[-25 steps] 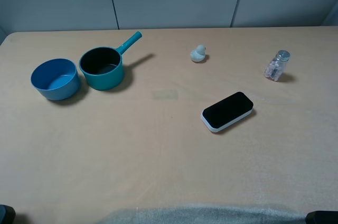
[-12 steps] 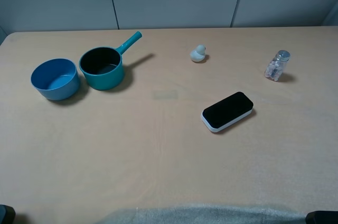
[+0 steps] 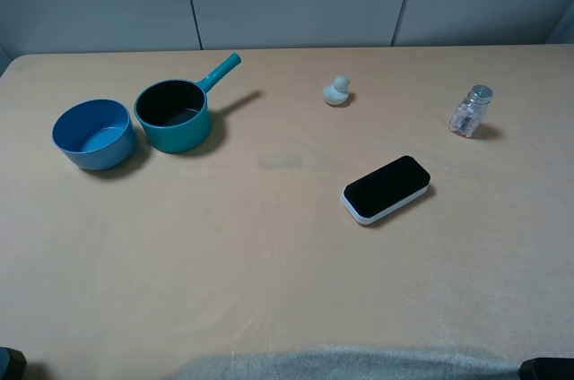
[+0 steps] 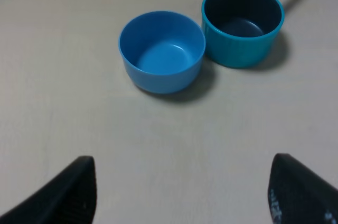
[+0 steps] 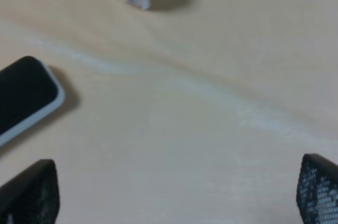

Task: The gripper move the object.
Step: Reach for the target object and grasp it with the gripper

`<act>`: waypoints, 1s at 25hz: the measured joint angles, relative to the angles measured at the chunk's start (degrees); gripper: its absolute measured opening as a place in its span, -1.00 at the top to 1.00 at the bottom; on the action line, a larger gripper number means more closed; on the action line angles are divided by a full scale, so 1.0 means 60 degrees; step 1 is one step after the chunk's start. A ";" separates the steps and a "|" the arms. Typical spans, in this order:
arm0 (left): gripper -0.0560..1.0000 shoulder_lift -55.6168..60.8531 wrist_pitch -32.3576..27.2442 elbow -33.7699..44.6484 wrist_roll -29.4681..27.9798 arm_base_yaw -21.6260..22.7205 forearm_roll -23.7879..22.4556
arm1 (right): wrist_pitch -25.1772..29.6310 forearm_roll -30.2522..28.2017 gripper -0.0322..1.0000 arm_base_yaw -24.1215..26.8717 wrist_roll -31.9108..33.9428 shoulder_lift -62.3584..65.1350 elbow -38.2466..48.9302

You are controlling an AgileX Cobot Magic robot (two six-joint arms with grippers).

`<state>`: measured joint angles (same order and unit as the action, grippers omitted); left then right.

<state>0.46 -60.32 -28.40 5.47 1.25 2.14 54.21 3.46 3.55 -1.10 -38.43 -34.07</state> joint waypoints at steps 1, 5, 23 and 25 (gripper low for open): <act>-0.51 0.0000 0.0000 0.0000 0.0000 0.0000 0.0000 | -0.0040 0.0132 -0.38 0.0000 0.0007 -0.0575 -0.0193; -0.51 0.0000 0.0000 0.0000 0.0000 0.0000 0.0000 | -0.0078 0.0549 -0.38 0.0000 0.0007 -0.2644 -0.0990; -0.51 0.0000 0.0000 0.0000 0.0000 0.0000 0.0000 | -0.0219 0.0850 -0.38 -0.0897 0.0184 -0.8256 -0.4984; -0.51 0.0000 0.0000 0.0000 0.0000 0.0000 0.0000 | -0.0261 0.0862 -0.38 -0.1111 0.0254 -0.8656 -0.5227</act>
<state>0.46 -60.32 -28.40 5.47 1.25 2.14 52.65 8.63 -3.12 0.42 -90.37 -65.43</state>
